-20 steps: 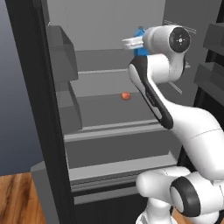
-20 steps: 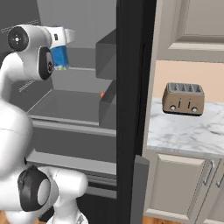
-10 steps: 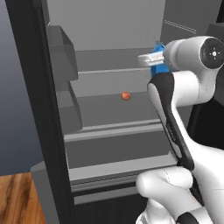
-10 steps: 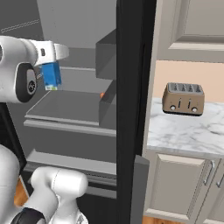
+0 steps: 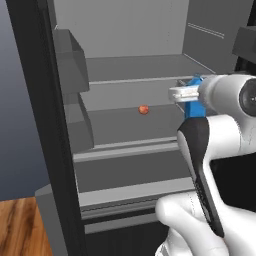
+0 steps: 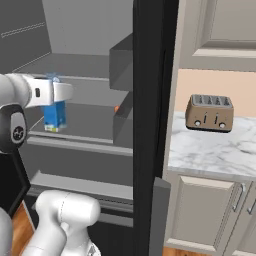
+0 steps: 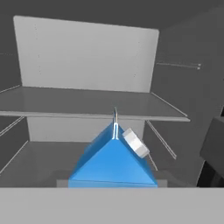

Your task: Take out the milk from the fridge and place it on the tray on the counter. Then take the sugar cube near the tray and place it in the tray.

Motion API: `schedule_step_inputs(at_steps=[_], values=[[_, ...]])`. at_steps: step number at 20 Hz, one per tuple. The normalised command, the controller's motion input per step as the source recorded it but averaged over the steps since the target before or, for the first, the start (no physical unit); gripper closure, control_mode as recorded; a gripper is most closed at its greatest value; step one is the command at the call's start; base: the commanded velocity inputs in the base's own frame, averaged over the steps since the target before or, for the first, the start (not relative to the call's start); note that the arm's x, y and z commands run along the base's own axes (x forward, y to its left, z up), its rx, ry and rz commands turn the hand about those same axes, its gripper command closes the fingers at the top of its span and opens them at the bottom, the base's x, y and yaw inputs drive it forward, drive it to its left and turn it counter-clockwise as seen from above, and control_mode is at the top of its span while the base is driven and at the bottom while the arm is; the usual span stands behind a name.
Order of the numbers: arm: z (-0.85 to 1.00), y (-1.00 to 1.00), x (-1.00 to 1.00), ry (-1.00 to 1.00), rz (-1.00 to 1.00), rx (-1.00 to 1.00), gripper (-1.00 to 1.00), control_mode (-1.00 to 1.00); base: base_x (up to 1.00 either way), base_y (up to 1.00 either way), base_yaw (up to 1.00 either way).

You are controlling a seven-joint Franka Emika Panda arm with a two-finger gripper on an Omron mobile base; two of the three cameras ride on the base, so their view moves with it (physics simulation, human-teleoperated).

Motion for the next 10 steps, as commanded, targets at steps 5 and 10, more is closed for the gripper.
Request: schedule_step_inputs(at_steps=[5,10], values=[[0.05,-0.03,-0.87,0.19,-0.02,0.0,1.0,-1.0,0.0,0.0,0.0],[-0.01,-0.03,-0.6,-0.01,0.01,0.0,1.0,-1.0,0.0,0.0,0.0]])
